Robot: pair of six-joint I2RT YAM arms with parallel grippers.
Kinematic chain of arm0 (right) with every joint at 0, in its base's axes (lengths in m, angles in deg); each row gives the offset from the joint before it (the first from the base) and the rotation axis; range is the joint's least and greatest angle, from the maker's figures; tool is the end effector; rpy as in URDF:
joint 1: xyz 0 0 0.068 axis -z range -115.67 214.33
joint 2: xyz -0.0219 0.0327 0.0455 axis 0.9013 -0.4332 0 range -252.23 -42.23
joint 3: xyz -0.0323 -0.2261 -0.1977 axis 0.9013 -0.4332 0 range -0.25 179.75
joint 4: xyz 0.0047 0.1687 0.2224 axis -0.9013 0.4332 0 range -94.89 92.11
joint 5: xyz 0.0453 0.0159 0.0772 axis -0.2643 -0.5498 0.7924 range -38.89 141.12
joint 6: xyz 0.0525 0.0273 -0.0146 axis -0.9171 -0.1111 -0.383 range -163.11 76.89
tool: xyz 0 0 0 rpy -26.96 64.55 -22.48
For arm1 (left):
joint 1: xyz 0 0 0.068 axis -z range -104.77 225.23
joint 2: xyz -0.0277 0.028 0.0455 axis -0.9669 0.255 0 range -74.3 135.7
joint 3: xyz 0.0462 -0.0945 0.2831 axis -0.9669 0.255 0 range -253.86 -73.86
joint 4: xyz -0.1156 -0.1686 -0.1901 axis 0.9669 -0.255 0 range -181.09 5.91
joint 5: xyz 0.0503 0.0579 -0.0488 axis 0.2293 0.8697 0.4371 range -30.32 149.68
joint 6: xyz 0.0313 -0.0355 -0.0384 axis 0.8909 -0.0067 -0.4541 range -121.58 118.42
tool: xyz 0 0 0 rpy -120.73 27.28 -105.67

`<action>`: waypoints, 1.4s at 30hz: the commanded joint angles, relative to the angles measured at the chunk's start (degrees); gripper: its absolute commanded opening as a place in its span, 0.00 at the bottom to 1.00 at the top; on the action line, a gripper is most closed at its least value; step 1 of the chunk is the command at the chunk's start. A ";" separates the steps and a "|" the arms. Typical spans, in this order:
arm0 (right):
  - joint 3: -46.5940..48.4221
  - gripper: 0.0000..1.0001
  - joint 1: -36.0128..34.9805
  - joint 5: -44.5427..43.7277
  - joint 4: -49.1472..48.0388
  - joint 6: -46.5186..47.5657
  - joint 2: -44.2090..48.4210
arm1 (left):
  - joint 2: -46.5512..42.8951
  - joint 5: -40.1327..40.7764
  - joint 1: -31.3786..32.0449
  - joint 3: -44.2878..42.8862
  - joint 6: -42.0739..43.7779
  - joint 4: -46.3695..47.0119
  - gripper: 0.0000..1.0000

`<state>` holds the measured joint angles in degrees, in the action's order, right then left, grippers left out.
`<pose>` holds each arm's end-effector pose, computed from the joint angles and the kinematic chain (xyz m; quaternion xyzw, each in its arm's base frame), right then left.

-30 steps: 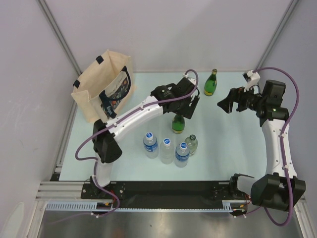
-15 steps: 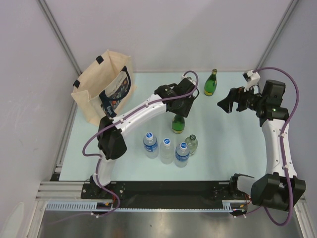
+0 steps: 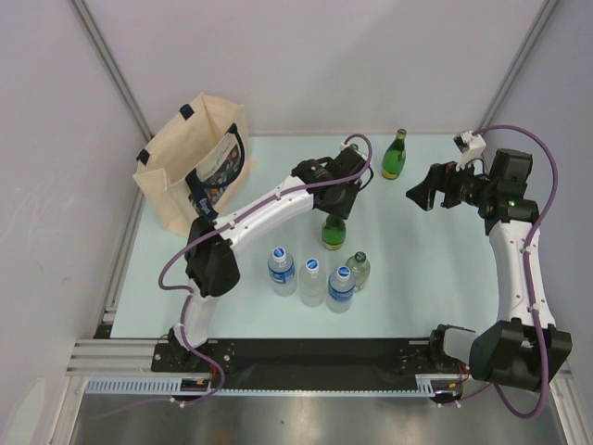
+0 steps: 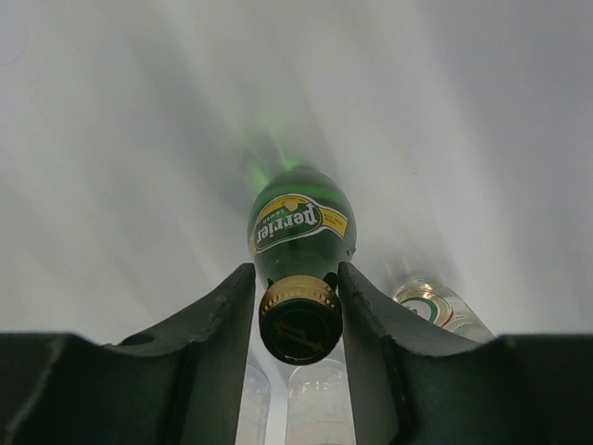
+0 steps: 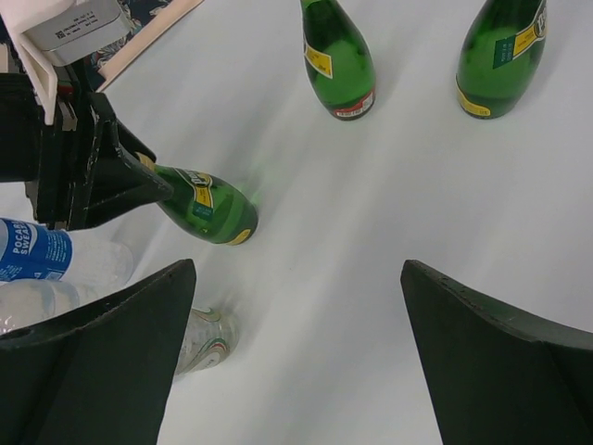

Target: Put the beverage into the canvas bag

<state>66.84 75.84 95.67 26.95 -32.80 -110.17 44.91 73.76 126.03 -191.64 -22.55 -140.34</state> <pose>0.2649 -0.0213 0.3846 -0.1733 0.8139 0.2427 0.4987 0.3196 -0.3742 0.3237 0.2124 0.9299 -0.0664 0.2927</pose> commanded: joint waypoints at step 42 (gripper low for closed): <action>5.86 1.00 -18.27 3.35 2.36 7.10 -6.33 | -24.38 2.26 -26.54 -20.29 9.11 -0.09 0.00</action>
<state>70.14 58.51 98.56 29.61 -26.73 -115.87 24.54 73.81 101.25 -205.76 -14.40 -147.92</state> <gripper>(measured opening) 0.995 0.382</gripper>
